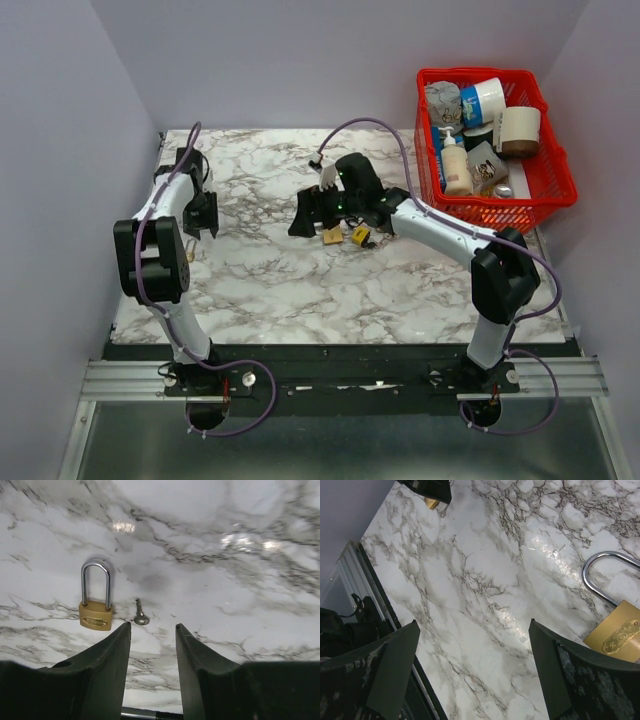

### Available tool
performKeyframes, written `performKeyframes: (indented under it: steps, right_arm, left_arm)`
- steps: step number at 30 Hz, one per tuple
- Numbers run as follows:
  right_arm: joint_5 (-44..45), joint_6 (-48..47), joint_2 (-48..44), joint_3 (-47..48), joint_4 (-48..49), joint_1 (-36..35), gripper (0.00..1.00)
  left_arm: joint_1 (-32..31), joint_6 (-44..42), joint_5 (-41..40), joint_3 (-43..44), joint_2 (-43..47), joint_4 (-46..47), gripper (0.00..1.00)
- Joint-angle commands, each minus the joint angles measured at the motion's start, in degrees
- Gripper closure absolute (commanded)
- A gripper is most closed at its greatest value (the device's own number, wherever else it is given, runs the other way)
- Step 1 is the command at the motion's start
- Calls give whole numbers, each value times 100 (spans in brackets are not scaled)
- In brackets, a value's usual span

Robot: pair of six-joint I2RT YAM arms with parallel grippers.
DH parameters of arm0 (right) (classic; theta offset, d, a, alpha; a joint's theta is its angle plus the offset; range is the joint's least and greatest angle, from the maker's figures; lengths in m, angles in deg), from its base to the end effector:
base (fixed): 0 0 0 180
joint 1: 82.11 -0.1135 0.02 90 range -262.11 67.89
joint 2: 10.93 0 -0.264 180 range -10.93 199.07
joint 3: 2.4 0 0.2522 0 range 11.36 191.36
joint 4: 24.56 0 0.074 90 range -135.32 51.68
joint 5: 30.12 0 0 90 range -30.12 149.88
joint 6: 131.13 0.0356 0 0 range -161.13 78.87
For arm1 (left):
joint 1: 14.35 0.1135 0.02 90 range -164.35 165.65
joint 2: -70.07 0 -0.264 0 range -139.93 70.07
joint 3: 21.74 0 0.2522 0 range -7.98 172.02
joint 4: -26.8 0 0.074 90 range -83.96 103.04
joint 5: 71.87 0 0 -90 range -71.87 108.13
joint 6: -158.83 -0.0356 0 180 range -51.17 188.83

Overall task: Lock with the key
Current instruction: Place the key at the center of the board, then pick up the lock from the center of the board.

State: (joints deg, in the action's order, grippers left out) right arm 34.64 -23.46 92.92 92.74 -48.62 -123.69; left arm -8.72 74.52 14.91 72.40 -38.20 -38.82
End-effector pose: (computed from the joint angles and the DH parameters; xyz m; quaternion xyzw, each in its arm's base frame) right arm 0.3054 0.2913 0.2741 -0.2798 0.8164 0.3977 0.3114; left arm 0.3649 0.0380 0.1948 -0.1007 0.9905 0.0279 0.0893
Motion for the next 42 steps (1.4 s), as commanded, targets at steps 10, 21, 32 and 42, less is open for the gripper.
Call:
performKeyframes:
  steps: [10, 21, 32, 42]
  right_arm:
    - [695, -1695, 600, 1282, -2124, 440, 0]
    - [-465, -6280, 829, 1239, -3187, 599, 0]
    - [-500, -8148, 2015, 2364, -3944, 669, 0]
    - [-465, -8333, 2543, 2663, -4032, 722, 0]
  left_arm:
    - [-45, 440, 1999, 154, 2599, 1317, 9]
    - [131, 133, 3987, -584, 3399, 2117, 1]
    - [184, 652, 4392, -1024, 3576, 2488, 1]
    - [290, 811, 4690, -1244, 3725, 2575, 1]
